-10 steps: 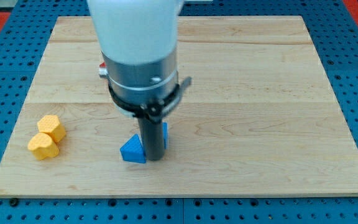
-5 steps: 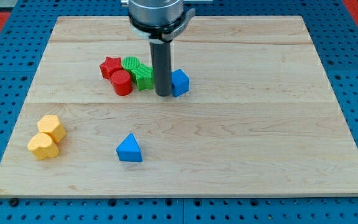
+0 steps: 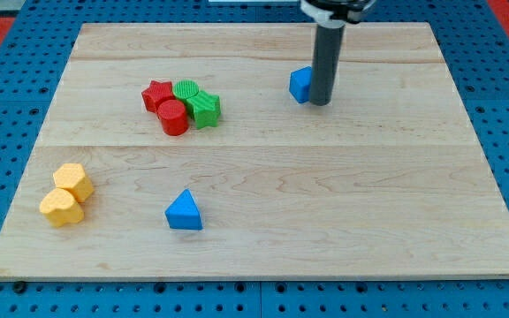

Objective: Push blue cube into green circle

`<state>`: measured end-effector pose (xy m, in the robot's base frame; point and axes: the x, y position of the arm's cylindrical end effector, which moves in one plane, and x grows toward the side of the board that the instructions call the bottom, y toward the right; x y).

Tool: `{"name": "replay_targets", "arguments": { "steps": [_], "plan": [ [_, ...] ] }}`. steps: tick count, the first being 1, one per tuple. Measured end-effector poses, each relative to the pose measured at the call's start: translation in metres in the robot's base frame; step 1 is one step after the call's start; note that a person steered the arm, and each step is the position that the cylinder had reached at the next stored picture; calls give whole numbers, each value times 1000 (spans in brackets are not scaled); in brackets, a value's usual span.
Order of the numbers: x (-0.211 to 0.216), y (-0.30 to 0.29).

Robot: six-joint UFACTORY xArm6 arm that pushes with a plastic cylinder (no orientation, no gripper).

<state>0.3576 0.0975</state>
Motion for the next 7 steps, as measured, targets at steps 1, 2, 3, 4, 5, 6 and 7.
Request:
{"name": "replay_targets", "arguments": {
  "steps": [1,2,3,4,5,6,7],
  "plan": [
    [-12,1],
    [-14,-39],
    [-40,-41],
    [-78,-15],
    [-90,-36],
    [-72,-65],
    [-47,-95]
  ]
}}
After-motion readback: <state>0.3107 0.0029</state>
